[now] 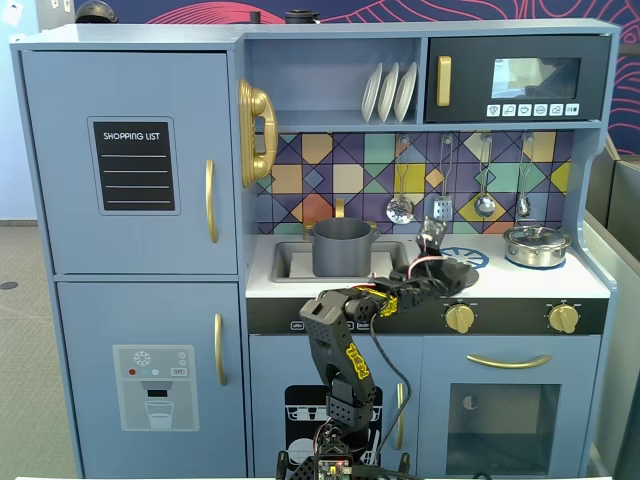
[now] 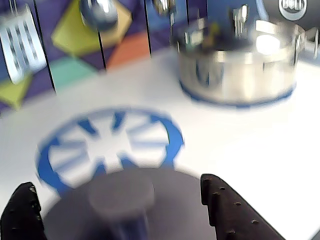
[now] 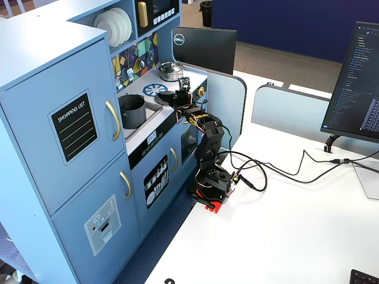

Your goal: Take off the lid from the gray recipient and place it on the counter

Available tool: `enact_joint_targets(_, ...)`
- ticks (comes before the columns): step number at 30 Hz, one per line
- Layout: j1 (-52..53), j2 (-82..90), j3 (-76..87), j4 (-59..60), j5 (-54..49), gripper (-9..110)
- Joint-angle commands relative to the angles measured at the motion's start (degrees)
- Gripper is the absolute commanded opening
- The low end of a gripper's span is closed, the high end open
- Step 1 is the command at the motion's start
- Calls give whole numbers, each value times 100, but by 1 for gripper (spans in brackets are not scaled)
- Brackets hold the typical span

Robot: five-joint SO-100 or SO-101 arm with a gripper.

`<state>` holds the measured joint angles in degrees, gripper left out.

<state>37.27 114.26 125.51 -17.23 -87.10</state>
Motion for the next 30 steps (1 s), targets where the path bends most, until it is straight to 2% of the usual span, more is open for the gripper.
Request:
enact_joint_targets(1,-79,1037,-545,554,141,31)
enact_joint_targets(4,-114,2153,-598,2065,510,20)
enact_joint_targets(7,-352,3410,-747,5001,958,2)
enact_joint_targets(10,-932,4324,-721,7638,1125,0)
enact_joint_targets(14,-1960,5229,264,9149,782,0)
enact_joint_targets(17,-2566,5651,1160,9475,712,0)
enact_joint_targets(22,-3111,5810,2689,9378,510,0)
enact_joint_targets(30,-3498,5801,4623,7049,237,0)
